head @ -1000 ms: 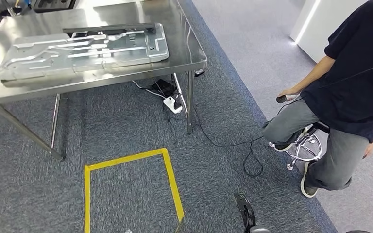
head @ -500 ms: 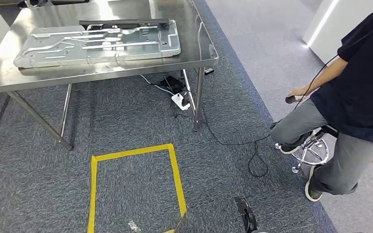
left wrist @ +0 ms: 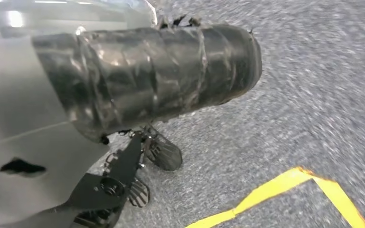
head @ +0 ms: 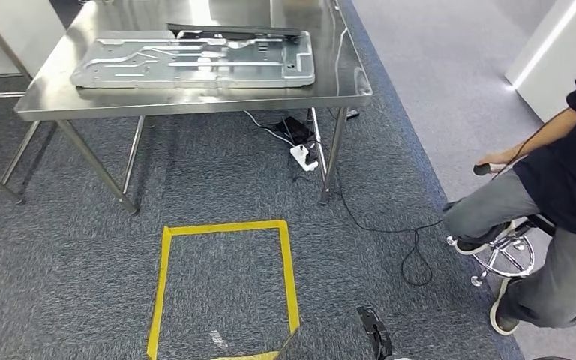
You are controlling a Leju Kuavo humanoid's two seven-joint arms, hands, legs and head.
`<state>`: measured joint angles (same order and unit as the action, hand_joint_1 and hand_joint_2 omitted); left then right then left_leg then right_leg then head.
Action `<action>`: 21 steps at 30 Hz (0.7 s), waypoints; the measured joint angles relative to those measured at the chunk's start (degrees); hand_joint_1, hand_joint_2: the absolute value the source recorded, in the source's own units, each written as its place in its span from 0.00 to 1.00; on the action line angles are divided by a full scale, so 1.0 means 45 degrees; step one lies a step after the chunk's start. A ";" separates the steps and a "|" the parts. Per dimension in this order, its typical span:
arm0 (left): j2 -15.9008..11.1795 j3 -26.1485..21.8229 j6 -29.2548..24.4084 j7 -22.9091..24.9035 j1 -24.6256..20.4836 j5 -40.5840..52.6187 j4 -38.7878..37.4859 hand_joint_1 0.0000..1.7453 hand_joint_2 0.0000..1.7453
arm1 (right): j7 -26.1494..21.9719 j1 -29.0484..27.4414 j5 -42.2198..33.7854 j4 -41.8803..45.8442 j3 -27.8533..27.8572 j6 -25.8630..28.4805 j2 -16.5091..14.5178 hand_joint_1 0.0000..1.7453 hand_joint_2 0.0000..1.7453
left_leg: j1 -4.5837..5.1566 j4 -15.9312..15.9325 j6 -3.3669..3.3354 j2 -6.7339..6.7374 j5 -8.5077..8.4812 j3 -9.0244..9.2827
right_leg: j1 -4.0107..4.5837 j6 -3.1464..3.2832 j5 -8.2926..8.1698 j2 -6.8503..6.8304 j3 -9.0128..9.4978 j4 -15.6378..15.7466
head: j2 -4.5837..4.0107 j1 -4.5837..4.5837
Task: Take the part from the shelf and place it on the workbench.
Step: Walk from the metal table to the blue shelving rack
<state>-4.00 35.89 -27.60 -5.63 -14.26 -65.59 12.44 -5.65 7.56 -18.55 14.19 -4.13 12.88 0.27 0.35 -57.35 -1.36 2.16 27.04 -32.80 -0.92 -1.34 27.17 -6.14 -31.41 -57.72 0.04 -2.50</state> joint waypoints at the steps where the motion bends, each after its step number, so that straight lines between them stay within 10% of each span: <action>1: -0.0050 0.0000 0.0136 0.0029 0.0065 -0.0027 0.0000 0.00 0.00 | 0.0051 0.0019 0.0046 -0.0001 -0.0010 0.0015 -0.0027 0.00 0.00 | -0.0022 0.0049 -0.0087 -0.0119 -0.0050 0.0030 | -0.0021 -0.0076 0.0075 0.0074 -0.0018 -0.0082 | -0.0001 -0.0010; 7: -0.0306 0.0000 0.0332 0.0278 0.0043 0.0133 -0.0005 0.00 0.00 | 0.0045 -0.0022 -0.0062 -0.0055 -0.0017 0.0035 -0.0110 0.00 0.00 | -0.0002 0.0122 -0.0377 -0.0937 -0.0209 0.0033 | -0.0012 -0.0066 0.1824 0.1330 -0.1711 -0.3769 | 0.0000 -0.0076; 11: -0.0367 0.0000 0.0179 0.0395 0.0019 0.0160 -0.0005 0.00 0.00 | 0.0053 -0.0059 -0.0013 -0.0112 -0.0024 0.0007 -0.0132 0.00 0.00 | 0.0032 -0.0108 -0.0307 -0.1594 -0.0125 -0.0029 | -0.0026 0.0107 0.0385 0.1894 -0.0744 -0.1427 | -0.0002 -0.0074; 15: -0.0464 -0.0002 0.0071 0.0444 -0.0068 0.0150 -0.0001 0.00 0.00 | 0.0082 -0.0007 0.0138 -0.0135 -0.0084 -0.0024 -0.0178 0.00 0.00 | -0.0011 -0.0251 -0.0071 -0.2113 -0.0140 -0.0307 | -0.0041 0.0198 0.0143 0.2222 -0.0268 -0.0340 | 0.0000 -0.0056; 18: -0.0492 -0.0005 0.0044 0.0444 -0.0087 0.0149 -0.0004 0.00 0.00 | 0.0131 -0.0031 0.0207 -0.0155 -0.0148 -0.0030 -0.0241 0.00 0.00 | -0.0042 -0.0860 0.0159 -0.1489 0.0200 -0.0646 | -0.0064 0.0390 0.0058 0.1770 -0.0175 -0.0203 | -0.0002 -0.0014; 21: -0.0514 -0.0005 0.0042 0.0437 -0.0197 0.0141 -0.0003 0.00 0.00 | 0.0148 -0.0033 0.0299 -0.0185 -0.0293 -0.0035 -0.0280 0.00 0.00 | -0.0110 -0.3102 0.0379 -0.0661 0.1210 -0.1758 | -0.0058 0.0483 0.0064 0.1274 -0.0145 -0.0160 | -0.0004 0.0048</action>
<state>-6.32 35.87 -27.41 -3.67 -15.15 -64.96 12.43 -4.98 7.41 -17.21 13.35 -5.44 12.72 -0.99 -0.15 -71.31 0.35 -0.81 32.48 -40.71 -1.19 0.83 27.45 -0.41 -32.06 -58.44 0.03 -2.28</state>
